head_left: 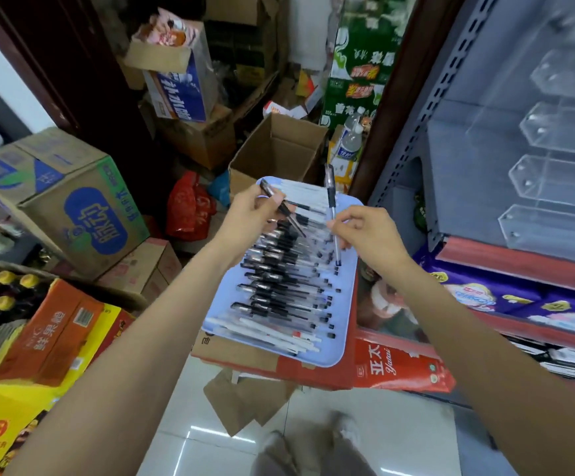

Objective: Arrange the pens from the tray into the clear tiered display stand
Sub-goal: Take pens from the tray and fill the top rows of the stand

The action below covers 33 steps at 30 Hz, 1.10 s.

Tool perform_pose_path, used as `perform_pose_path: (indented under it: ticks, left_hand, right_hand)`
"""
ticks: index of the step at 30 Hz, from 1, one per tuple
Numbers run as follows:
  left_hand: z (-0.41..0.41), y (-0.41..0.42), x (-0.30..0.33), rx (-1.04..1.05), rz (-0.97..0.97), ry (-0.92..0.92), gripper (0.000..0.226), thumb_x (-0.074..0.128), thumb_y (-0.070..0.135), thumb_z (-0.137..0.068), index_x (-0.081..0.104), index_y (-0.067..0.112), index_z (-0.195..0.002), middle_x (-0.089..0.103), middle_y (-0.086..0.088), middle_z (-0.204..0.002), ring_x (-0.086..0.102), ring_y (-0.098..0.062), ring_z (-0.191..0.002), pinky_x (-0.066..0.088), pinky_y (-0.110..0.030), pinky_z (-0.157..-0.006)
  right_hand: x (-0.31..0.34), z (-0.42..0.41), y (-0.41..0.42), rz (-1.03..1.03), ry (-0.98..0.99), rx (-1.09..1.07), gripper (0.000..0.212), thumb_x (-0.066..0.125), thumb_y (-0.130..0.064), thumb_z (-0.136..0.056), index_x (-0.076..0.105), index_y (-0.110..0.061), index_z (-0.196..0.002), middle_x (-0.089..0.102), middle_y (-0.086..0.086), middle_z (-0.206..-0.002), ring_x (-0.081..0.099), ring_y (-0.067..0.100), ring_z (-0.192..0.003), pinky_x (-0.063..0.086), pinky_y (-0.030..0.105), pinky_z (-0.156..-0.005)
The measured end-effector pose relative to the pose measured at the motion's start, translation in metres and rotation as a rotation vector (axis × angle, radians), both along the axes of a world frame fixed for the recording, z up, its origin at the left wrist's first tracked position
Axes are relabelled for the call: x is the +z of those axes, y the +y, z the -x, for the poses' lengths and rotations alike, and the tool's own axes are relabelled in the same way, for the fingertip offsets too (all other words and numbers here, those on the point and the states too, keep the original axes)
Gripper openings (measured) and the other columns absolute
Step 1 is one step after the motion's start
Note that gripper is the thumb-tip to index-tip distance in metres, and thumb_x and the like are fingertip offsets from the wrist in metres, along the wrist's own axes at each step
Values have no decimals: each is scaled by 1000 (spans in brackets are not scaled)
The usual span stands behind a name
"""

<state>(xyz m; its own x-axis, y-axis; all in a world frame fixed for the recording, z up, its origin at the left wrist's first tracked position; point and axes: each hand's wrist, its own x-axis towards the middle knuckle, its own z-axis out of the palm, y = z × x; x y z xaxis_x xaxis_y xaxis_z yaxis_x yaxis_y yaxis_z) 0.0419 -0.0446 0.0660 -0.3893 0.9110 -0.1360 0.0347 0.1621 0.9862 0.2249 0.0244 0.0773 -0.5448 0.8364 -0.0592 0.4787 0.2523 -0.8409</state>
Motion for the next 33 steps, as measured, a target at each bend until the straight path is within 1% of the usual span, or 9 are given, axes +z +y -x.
perform_pose_path:
  ticks: [4,8,11,14,18,22,27,30,33]
  left_hand:
    - [-39,39,48,-128,-130,298,30,45,24,-98,59,-3,-102,56,-5,-67,65,-24,-68,56,-44,-70]
    - [-91,76,91,-251,-271,662,26,46,29,-97,61,9,-105,61,-3,-86,56,-17,-79,44,-29,-69]
    - [-132,104,116,-359,-324,741,20,63,30,-88,60,16,-101,63,3,-91,58,-12,-85,42,-22,-73]
    - [-174,135,133,-405,-317,817,15,67,25,-85,61,15,-94,58,4,-78,57,-16,-79,37,-17,-64]
    - [-237,179,159,-396,-371,898,12,67,24,-84,63,13,-88,63,0,-75,56,-16,-73,36,-15,-61]
    - [-299,221,181,-395,-394,972,15,63,26,-88,66,12,-94,53,12,-65,49,-9,-62,32,-6,-55]
    - [-365,267,193,-358,-442,953,30,43,9,-96,53,9,-124,40,-7,-109,41,-15,-95,27,-11,-73]
    - [-384,287,190,-358,-406,1011,49,35,1,-96,34,14,-143,28,-4,-111,37,-14,-93,25,-1,-76]
    - [-395,306,185,-338,-368,1112,42,39,4,-97,44,11,-137,44,-12,-113,48,-22,-98,28,-7,-78]
  right_hand:
    - [43,-25,16,63,221,-78,16,60,-10,-90,60,-14,-74,67,6,-68,62,5,-57,49,14,-57]
    - [84,-64,42,86,403,-201,26,48,-10,-93,66,-16,-76,70,-2,-60,60,4,-52,41,11,-49]
    - [108,-107,64,70,499,-271,33,43,-12,-95,70,-17,-76,66,-5,-58,52,3,-50,39,12,-49]
    - [123,-158,89,49,601,-304,27,48,-8,-94,69,-15,-80,60,-5,-59,48,4,-51,41,14,-53]
    - [142,-239,125,43,729,-360,11,56,-8,-91,64,-14,-86,64,-3,-74,56,6,-57,44,18,-54]
    - [159,-318,165,-33,810,-325,17,56,4,-87,55,-11,-80,66,-7,-62,65,8,-61,51,17,-59]
    - [167,-386,218,-156,717,-428,24,63,8,-81,56,-13,-73,63,4,-71,68,7,-65,53,19,-69]
    - [165,-414,245,-204,691,-561,25,68,5,-78,56,-16,-71,63,2,-71,64,11,-70,52,30,-81]
    - [163,-428,263,-173,717,-595,24,71,2,-77,57,-18,-71,64,2,-74,65,25,-86,51,36,-89]
